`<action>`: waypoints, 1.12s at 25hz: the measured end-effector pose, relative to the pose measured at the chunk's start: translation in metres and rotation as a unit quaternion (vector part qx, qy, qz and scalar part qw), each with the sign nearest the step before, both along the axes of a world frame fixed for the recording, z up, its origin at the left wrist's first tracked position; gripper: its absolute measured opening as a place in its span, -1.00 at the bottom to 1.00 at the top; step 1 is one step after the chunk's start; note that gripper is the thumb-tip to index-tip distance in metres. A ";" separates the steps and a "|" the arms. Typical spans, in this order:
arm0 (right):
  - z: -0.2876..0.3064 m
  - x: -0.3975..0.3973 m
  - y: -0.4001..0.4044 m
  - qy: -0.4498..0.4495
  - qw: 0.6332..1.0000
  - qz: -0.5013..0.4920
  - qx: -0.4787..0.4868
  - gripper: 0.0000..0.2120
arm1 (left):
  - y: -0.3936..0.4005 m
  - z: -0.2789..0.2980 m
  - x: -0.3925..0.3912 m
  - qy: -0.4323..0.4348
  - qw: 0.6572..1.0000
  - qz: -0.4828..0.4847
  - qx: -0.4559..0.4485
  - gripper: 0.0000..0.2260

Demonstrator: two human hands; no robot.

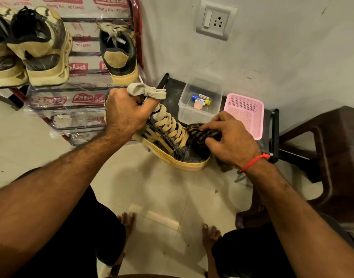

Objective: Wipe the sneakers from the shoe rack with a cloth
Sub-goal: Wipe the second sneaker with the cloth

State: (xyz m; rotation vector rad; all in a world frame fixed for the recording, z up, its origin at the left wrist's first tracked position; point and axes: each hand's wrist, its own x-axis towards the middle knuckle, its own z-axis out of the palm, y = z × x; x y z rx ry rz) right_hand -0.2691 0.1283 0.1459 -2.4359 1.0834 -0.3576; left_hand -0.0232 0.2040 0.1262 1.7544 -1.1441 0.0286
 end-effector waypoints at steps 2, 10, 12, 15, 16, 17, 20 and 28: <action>-0.001 0.005 0.005 0.054 0.998 0.032 0.006 -0.66 | 0.002 0.001 -0.003 -0.020 1.000 0.010 -0.002 -0.53; 0.004 0.010 0.018 0.068 0.978 0.194 0.028 -0.70 | 0.002 -0.004 -0.001 -0.035 0.998 0.035 0.035 -0.44; 0.003 0.009 0.013 0.070 0.974 0.208 0.059 -0.72 | 0.002 -0.008 -0.005 -0.039 0.998 0.023 0.044 -0.44; 0.002 0.009 0.008 0.125 0.958 0.222 0.132 -0.76 | 0.002 -0.012 -0.012 -0.042 0.997 -0.002 0.060 -0.43; 0.001 0.007 0.007 0.142 0.955 0.215 0.148 -0.77 | 0.002 -0.012 -0.012 -0.044 0.997 -0.005 0.059 -0.44; -0.001 0.004 0.003 0.149 0.958 0.191 0.151 -0.78 | 0.001 -0.012 -0.010 -0.046 0.997 -0.005 0.054 -0.45; -0.006 -0.006 -0.007 0.108 0.988 0.078 0.078 -0.71 | 0.000 -0.009 -0.003 -0.037 0.999 -0.001 0.029 -0.45; -0.004 0.002 0.011 0.090 0.982 0.153 -0.066 -0.63 | 0.003 -0.008 0.003 -0.025 0.999 0.026 0.030 -0.51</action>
